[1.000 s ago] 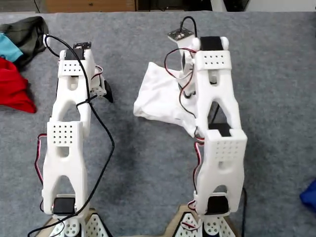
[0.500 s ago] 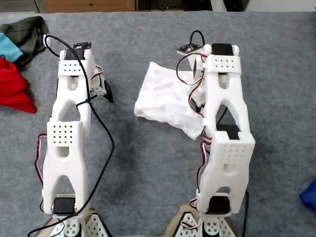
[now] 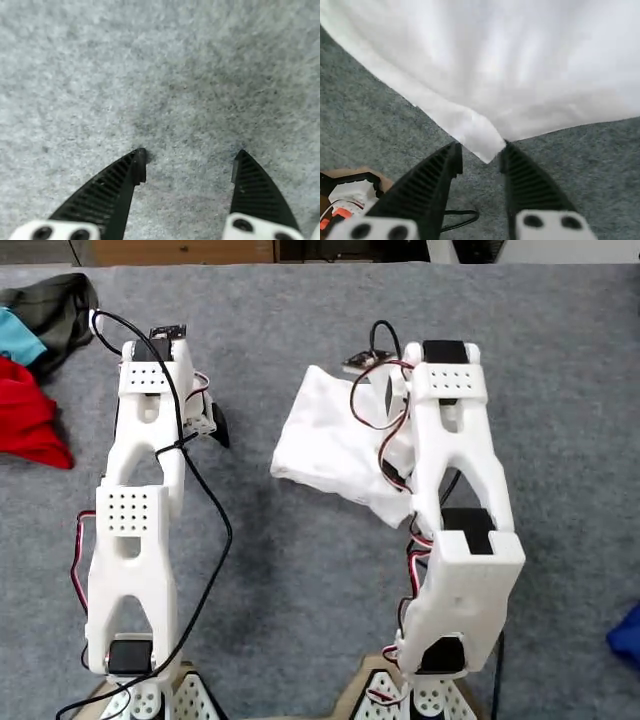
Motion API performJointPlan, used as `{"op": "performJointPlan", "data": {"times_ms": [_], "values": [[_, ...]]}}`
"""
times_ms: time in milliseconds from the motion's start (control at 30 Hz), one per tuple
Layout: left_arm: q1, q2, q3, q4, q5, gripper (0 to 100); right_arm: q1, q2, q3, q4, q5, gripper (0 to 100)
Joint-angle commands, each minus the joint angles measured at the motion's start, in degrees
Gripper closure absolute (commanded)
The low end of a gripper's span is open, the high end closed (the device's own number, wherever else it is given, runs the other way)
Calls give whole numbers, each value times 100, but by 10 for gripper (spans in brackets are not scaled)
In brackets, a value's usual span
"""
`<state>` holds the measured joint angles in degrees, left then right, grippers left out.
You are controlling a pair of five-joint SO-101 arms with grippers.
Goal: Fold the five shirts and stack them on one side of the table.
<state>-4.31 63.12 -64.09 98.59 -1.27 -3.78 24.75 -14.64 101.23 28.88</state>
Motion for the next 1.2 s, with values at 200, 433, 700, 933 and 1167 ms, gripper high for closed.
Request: {"op": "performJointPlan", "data": {"times_ms": [200, 433, 700, 933, 1167], "values": [[132, -40, -290, -79, -35, 715, 532, -866, -453, 79, -554, 677], [141, -40, -290, -79, -35, 715, 585, -866, -1112, 88, -1662, 677], [141, -40, -290, -79, -35, 715, -198, -901, -259, 105, -712, 677], [132, -40, -290, -79, -35, 715, -224, -760, -224, -176, 352, 677], [132, -40, -290, -79, -35, 715, -295, -242, -268, -492, 360, 688]]}}
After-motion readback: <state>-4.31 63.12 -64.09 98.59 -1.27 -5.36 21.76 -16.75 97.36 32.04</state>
